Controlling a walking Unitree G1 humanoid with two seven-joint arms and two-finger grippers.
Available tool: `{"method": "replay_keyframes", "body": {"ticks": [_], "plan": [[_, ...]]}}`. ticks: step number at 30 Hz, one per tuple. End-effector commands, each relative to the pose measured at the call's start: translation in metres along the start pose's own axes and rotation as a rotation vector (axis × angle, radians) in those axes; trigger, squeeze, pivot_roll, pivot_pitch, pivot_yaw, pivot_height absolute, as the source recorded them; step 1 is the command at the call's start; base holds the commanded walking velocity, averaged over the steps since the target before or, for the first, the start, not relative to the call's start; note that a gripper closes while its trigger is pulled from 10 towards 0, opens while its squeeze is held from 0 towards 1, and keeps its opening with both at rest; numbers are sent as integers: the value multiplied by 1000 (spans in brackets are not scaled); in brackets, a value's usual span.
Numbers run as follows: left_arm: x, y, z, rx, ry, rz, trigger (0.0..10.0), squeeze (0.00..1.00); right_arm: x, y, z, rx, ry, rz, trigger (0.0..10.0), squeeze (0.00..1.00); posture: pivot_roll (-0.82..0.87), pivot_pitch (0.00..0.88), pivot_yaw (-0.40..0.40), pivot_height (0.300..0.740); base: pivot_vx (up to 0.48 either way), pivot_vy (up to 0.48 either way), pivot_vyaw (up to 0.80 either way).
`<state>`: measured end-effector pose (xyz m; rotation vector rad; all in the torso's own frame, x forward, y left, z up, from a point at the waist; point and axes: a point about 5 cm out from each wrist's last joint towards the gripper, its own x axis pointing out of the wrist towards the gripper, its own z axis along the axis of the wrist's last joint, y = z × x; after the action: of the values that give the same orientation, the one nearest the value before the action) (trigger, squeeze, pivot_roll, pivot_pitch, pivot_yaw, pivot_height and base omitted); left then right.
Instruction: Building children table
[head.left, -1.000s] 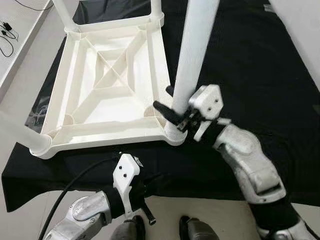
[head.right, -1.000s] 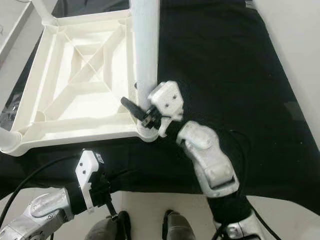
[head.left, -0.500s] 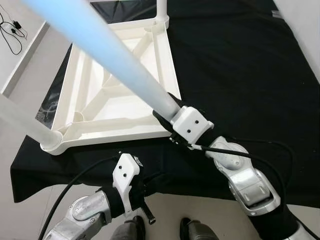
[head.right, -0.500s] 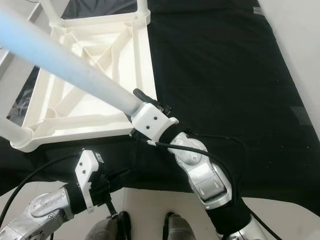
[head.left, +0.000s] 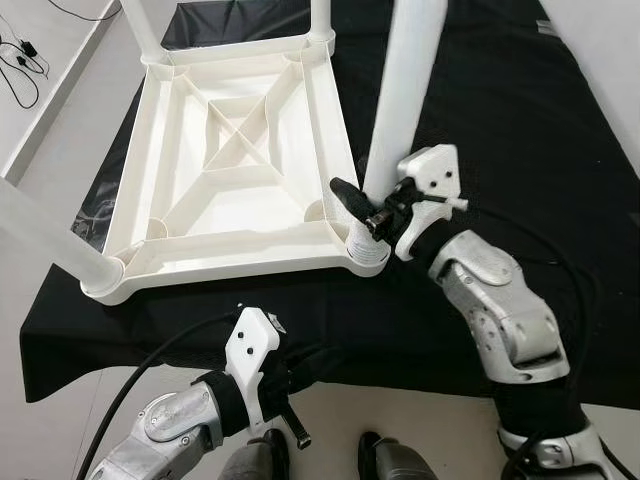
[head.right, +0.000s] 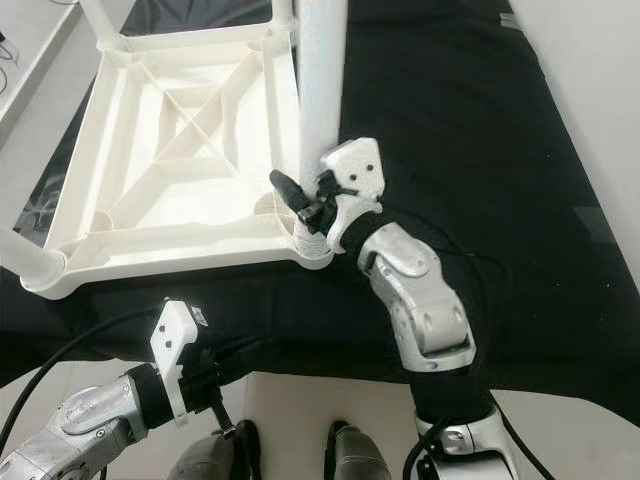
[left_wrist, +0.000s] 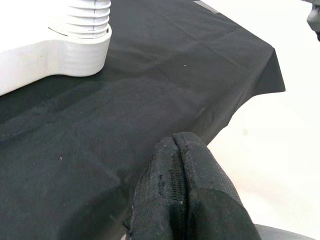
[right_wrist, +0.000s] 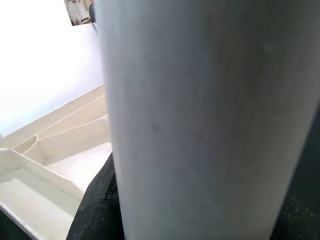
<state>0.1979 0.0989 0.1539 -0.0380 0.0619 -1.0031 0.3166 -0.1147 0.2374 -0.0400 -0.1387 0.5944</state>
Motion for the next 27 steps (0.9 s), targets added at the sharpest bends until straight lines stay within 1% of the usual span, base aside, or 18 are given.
{"method": "replay_keyframes", "body": {"ticks": [1, 6, 7, 9, 11, 12, 13, 14, 15, 16, 17, 20, 23, 26, 27], "plan": [[-2, -2, -6, -13, 22, -1, 10000, 0, -7, -8, -49, 88, 225, -64, 10000, 0, 74, 303, 25, 740, 0, 0, 0], [-2, -3, -6, -14, 24, -2, 10000, 0, -12, -5, -64, 129, 274, -46, 10000, 0, 81, 301, 28, 740, 0, 0, 0], [-2, -3, -6, -14, 24, -2, 10000, 0, -12, -5, -64, 129, 274, -46, 10000, 0, 81, 301, 28, 740, 0, 0, 0], [-2, -3, -7, -15, 25, -4, 10000, 0, -14, -6, -70, 163, 295, -53, 10000, 0, 82, 301, 28, 740, 0, 0, 0], [-2, -3, -7, -16, 27, -6, 10000, 0, -14, -10, -68, 121, 258, -70, 10000, 0, 80, 298, 29, 740, 0, 0, 0], [-3, -4, -7, -16, 28, -7, 10000, 0, -14, -12, -66, 83, 223, -82, 10000, 0, 81, 297, 27, 740, 0, 0, 0], [-3, -4, -7, -16, 28, -7, 10000, 0, -14, -12, -66, 83, 223, -82, 10000, 0, 81, 297, 27, 740, 0, 0, 0], [-3, -4, -7, -16, 28, -8, 10000, 0, -14, -13, -65, 58, 200, -89, 10000, 0, 81, 297, 27, 740, 0, 0, 0], [-3, -4, -7, -16, 29, -8, 10000, 0, -16, -14, -64, 6, 183, -89, 10000, 0, 83, 297, 26, 740, 0, 0, 0], [-3, -4, -7, -15, 29, -7, 10000, 0, -19, -14, -65, -75, 171, -87, 10000, 0, 84, 298, 26, 740, 0, 0, 0], [-3, -4, -7, -15, 29, -7, 10000, 0, -19, -14, -65, -75, 171, -87, 10000, 0, 84, 298, 26, 740, 0, 0, 0], [-2, -4, -7, -13, 28, -5, 10000, 0, -24, -13, -65, -161, 143, -86, 10000, 0, 84, 299, 24, 740, 0, 0, 0], [-2, -4, -7, -12, 27, -4, 10000, 0, -28, -12, -66, -195, 130, -81, 10000, 0, 84, 301, 25, 740, 0, 0, 0], [-2, -3, -6, -12, 26, -4, 10000, 0, -31, -8, -68, -204, 145, -62, 10000, 0, 83, 303, 27, 740, 0, 0, 0], [-2, -3, -6, -12, 26, -4, 10000, 0, -32, -7, -69, -223, 150, -52, 10000, 0, 81, 304, 27, 740, 0, 0, 0]]}}
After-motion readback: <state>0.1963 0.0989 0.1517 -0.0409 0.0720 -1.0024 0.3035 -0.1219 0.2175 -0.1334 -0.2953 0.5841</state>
